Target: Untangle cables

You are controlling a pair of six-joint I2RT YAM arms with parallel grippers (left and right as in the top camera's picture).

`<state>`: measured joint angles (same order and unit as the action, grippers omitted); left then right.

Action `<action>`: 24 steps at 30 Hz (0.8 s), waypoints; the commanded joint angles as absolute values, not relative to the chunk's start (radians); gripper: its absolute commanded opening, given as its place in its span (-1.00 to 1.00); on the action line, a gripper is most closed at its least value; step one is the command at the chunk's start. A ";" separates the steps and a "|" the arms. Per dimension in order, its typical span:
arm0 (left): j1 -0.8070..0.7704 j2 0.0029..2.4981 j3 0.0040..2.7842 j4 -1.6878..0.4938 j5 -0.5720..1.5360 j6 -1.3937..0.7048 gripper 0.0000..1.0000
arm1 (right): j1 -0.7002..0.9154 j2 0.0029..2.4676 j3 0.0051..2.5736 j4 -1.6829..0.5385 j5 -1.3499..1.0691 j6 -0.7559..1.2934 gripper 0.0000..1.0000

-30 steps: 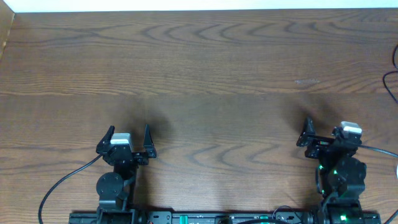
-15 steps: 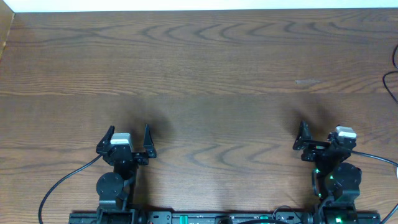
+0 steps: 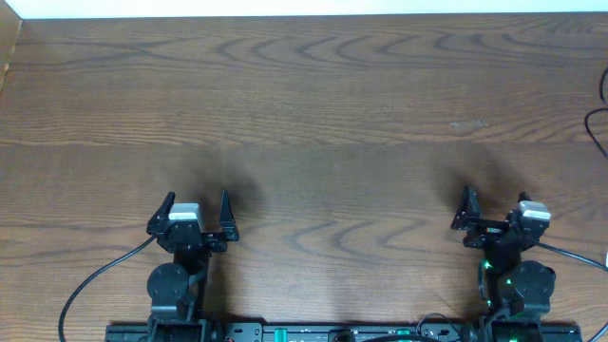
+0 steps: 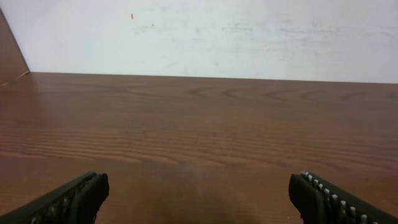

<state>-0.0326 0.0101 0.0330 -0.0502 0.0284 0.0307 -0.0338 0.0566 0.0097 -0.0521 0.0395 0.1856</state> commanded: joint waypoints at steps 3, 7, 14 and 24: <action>-0.027 0.004 0.004 -0.068 0.035 0.044 0.94 | -0.086 0.035 0.006 -0.050 -0.033 0.175 0.98; -0.027 0.004 0.004 -0.068 0.034 0.044 0.96 | -0.130 0.020 0.005 -0.068 -0.092 0.144 0.99; -0.027 0.004 0.004 -0.068 0.034 0.044 0.96 | -0.139 0.005 0.005 -0.068 -0.089 0.106 0.98; -0.027 0.004 0.004 -0.068 0.035 0.044 0.96 | -0.139 0.005 0.005 -0.070 -0.083 -0.025 0.98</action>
<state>-0.0326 0.0101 0.0330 -0.0502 0.0284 0.0307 -0.1326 0.0147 0.0090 -0.0669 -0.0792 0.0483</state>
